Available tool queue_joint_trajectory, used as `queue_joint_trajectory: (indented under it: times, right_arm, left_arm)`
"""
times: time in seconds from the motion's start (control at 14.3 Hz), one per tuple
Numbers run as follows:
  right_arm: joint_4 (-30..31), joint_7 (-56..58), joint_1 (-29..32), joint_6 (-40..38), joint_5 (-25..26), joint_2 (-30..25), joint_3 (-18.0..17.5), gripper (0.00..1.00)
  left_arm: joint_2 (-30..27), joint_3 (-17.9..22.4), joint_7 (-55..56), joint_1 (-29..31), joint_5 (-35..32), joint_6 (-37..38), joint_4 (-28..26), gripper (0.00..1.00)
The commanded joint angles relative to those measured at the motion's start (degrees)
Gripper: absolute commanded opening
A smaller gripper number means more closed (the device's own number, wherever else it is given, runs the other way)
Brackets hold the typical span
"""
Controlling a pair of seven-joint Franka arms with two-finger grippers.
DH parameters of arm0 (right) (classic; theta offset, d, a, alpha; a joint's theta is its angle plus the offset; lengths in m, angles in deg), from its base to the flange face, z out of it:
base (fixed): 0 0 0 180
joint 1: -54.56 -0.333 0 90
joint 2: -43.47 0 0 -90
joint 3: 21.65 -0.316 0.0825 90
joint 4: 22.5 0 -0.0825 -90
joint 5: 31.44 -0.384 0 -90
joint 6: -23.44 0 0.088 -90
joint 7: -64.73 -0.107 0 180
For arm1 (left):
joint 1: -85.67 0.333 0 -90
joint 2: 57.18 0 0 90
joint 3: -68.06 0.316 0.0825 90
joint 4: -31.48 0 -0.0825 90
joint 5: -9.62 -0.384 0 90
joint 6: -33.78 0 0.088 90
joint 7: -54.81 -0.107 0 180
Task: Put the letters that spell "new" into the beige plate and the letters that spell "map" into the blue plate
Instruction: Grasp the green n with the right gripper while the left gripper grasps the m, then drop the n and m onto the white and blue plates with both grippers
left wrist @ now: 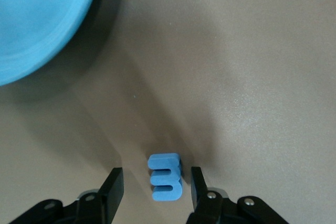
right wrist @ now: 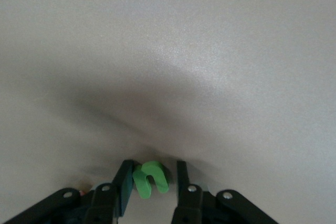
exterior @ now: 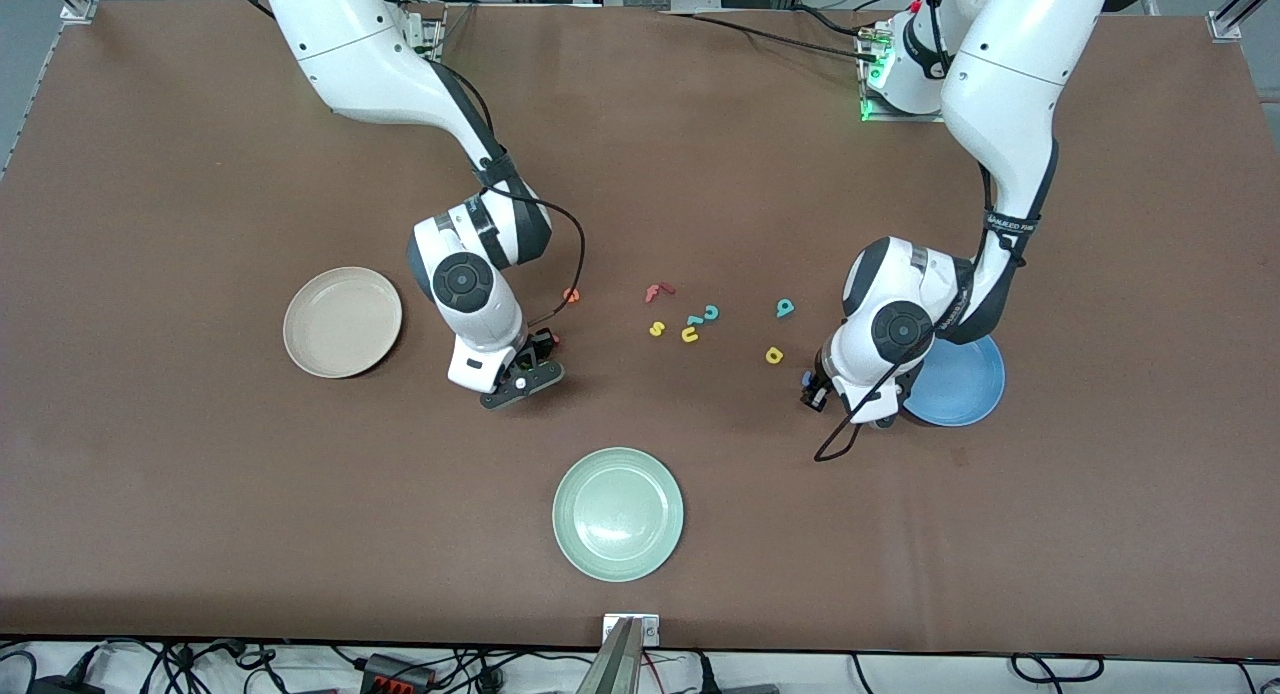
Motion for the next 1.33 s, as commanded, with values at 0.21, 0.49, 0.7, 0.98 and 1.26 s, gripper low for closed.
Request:
queue_joint_trajectory:
  times: [0.21,0.49,0.7,0.98,1.26]
  right_arm:
    - [-1.8,1.0,-0.3,0.1,0.2,0.7,0.4,0.23]
    - [-1.8,0.9,0.5,-0.4,0.2,0.4,0.6,0.16]
    - [-1.8,0.8,1.7,-3.7,-0.2,-1.1,1.4,0.15]
    - [-0.9,0.6,8.9,-18.6,0.1,-6.0,1.5,0.15]
    - [1.7,1.6,14.1,-28.1,0.5,-10.4,2.2,0.17]
  left_arm:
    - [-0.1,0.1,0.5,-0.4,0.9,-4.6,-2.4,0.34]
    - [-1.0,0.1,0.1,-0.2,0.9,-4.5,-2.8,0.12]
    - [-4.0,0.2,-2.7,0.4,0.8,-1.9,-2.7,0.09]
    - [-8.0,0.6,-15.9,4.4,0.5,3.8,-2.3,0.09]
    - [-9.1,1.1,-33.0,8.4,0.2,8.0,-3.2,0.09]
